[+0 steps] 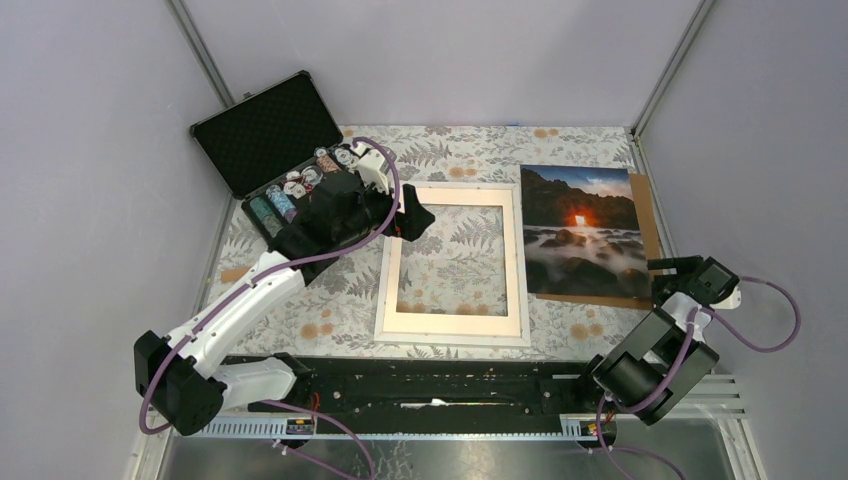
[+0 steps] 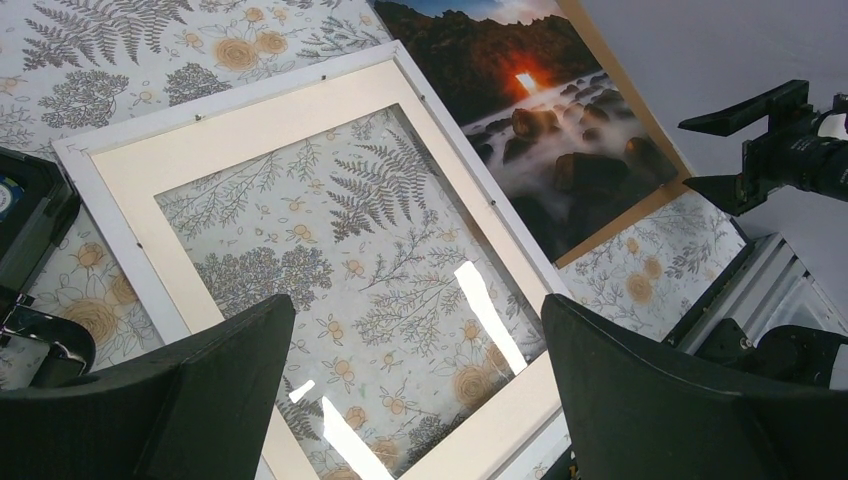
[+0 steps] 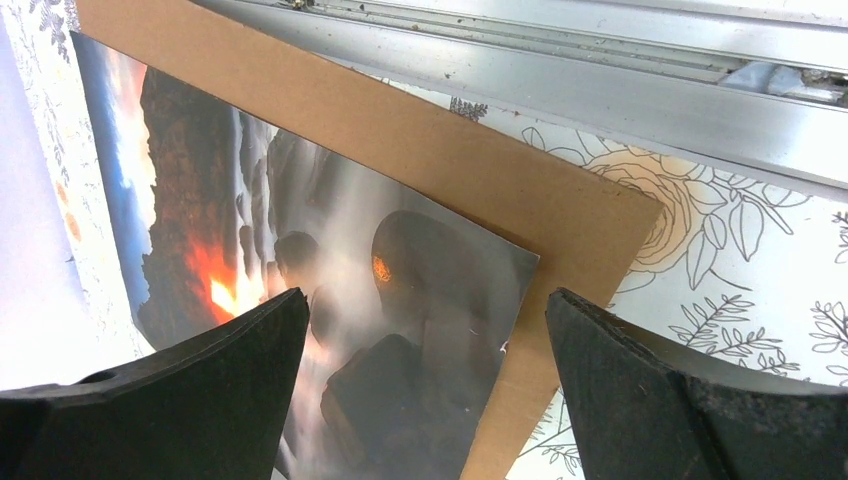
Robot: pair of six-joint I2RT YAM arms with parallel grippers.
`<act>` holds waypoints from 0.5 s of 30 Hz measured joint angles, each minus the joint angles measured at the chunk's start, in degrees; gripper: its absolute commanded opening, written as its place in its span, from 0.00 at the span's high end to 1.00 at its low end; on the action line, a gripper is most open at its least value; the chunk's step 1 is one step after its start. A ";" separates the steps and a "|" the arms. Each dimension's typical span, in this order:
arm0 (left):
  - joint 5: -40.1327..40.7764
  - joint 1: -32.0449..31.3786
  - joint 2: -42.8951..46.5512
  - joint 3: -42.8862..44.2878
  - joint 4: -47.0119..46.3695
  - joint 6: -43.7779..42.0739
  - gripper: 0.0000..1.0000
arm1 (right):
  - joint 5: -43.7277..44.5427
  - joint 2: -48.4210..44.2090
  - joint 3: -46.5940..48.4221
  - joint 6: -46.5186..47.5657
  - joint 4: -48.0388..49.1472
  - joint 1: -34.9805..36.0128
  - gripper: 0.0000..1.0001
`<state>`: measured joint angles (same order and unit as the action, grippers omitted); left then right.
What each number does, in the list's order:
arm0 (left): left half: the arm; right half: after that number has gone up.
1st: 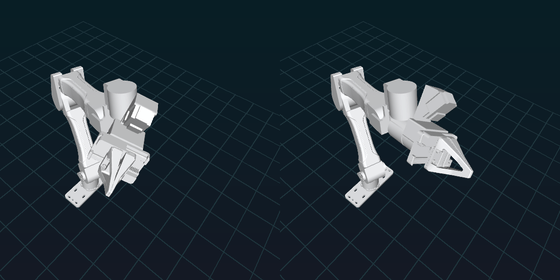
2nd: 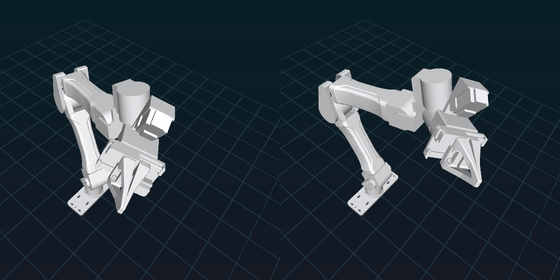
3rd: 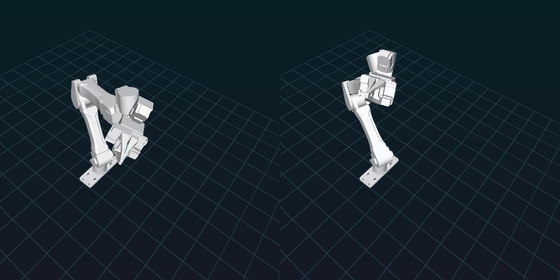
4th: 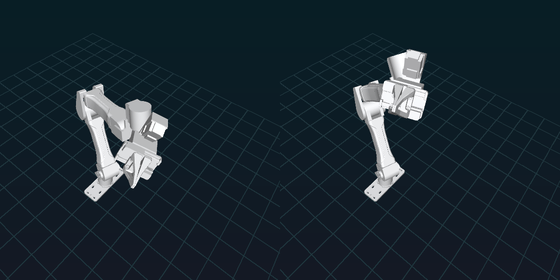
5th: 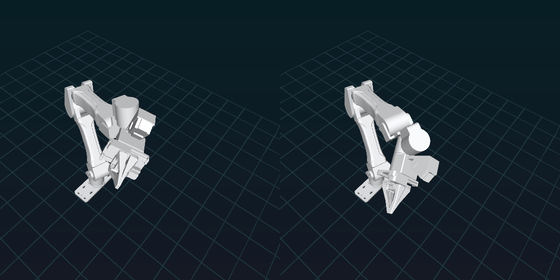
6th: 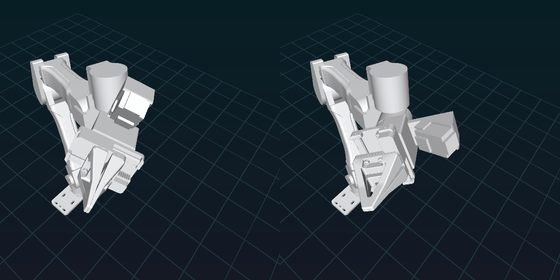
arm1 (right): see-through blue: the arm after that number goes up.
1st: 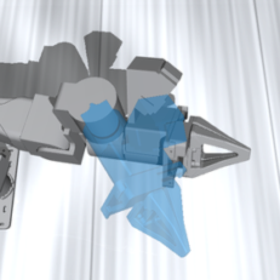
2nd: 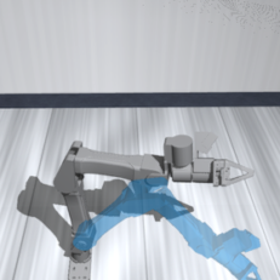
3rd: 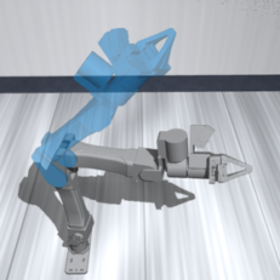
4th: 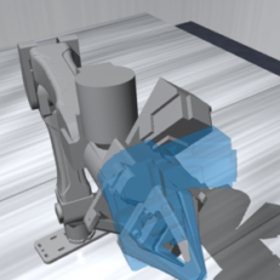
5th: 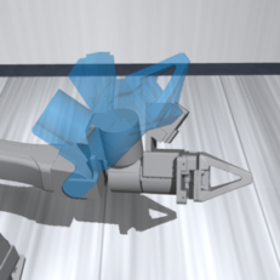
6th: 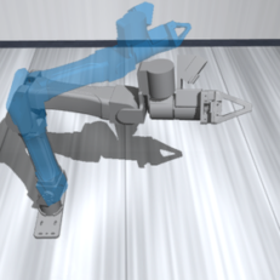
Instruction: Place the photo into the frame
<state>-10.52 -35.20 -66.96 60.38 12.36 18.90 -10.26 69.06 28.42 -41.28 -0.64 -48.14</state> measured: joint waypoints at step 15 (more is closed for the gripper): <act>-0.04 0.00 0.20 -0.07 -0.24 0.00 0.01 | -5.79 3.50 -3.26 -0.04 9.16 -2.51 0.05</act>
<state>-10.57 -35.20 -66.76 60.31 12.12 18.90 -16.05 72.55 25.17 -41.32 8.51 -50.65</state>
